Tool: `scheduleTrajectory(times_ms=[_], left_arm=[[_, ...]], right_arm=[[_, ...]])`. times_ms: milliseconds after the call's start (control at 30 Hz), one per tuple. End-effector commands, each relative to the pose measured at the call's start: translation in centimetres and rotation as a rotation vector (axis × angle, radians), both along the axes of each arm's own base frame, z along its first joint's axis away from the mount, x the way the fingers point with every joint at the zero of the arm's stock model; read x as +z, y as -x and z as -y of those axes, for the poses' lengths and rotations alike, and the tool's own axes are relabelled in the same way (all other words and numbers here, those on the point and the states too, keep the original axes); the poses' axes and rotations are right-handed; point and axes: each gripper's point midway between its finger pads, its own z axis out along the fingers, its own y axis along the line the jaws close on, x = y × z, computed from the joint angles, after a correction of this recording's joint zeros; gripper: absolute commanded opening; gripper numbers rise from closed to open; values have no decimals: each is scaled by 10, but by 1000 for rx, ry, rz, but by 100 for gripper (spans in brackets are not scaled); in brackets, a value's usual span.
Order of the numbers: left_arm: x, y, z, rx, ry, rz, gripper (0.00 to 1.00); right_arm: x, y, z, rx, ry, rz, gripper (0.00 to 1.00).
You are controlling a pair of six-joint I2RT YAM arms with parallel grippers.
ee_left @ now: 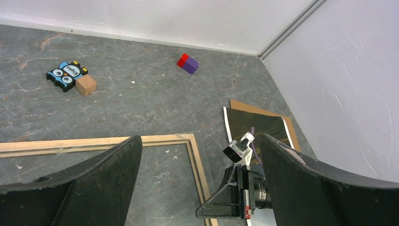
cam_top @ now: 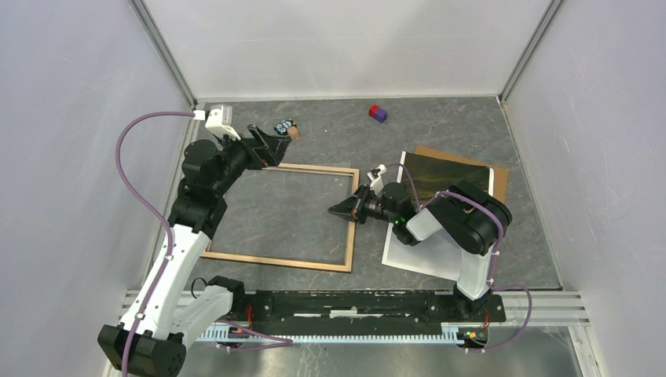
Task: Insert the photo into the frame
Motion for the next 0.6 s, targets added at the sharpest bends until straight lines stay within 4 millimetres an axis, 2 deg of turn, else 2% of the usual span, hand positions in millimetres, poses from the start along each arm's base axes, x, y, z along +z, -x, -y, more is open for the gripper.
scheduleTrajectory(times_ms=[0, 567], left_arm=[[10, 0, 4, -20, 45, 29, 100], [9, 0, 5, -22, 44, 25, 100]], right_arm=[[22, 0, 2, 7, -44, 75, 0], [19, 4, -1, 47, -53, 69, 0]])
